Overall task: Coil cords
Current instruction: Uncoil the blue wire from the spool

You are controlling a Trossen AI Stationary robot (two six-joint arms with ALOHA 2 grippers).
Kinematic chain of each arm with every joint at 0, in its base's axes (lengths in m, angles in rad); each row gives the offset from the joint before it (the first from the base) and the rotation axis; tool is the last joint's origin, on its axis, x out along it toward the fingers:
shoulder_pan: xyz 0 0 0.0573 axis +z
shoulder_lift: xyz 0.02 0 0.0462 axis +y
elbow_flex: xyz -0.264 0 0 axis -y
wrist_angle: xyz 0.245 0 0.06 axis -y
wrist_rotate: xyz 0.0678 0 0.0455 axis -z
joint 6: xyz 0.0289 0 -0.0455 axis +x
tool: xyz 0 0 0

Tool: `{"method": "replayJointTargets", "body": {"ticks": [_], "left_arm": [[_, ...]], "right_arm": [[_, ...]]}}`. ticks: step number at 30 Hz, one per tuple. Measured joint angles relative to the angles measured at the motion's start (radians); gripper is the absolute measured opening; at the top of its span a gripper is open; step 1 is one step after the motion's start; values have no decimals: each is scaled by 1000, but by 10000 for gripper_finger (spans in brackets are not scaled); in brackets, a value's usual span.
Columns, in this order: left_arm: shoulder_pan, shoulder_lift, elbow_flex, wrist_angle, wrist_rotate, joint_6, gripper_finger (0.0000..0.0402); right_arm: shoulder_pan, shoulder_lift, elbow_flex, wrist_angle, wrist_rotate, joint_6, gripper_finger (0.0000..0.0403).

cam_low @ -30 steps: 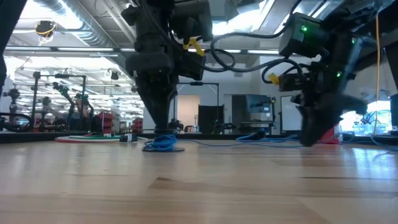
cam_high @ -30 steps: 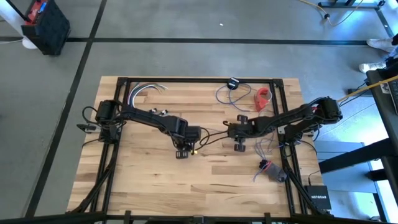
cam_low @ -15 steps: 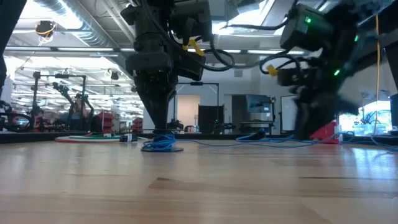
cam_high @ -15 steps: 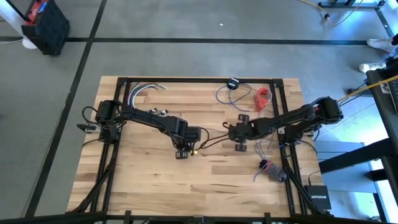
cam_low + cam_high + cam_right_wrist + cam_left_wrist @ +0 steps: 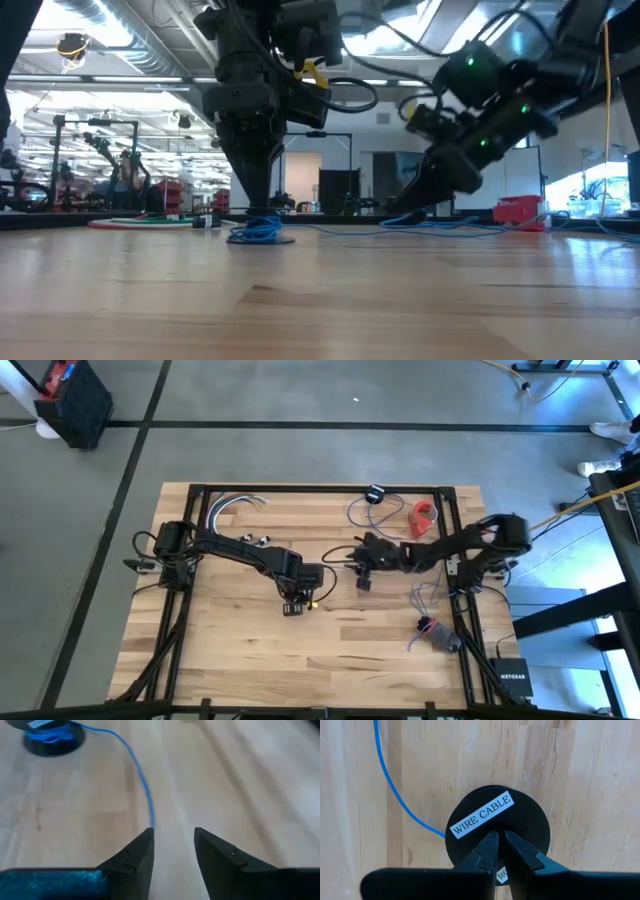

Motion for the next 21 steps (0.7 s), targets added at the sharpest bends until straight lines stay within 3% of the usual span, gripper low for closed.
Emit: {"method": "replayJointTargets", "body": {"ticks": [4, 10, 13, 18, 21], "left_arm": [[-1, 0, 0, 4, 0, 2, 21], [-2, 0, 0, 3, 0, -1, 21], [-2, 0, 0, 1, 0, -1, 21], [-2, 0, 0, 0, 0, -2, 21], [-2, 0, 0, -4, 0, -3, 21]], "right_arm": [[-6, 122, 8, 120, -75, 22, 145], [-4, 234, 68, 110, -49, 24, 139], [-3, 241, 83, 66, -29, 2, 109], [-4, 235, 86, 31, 3, -21, 19], [-4, 221, 86, -6, 18, -36, 14]]}}
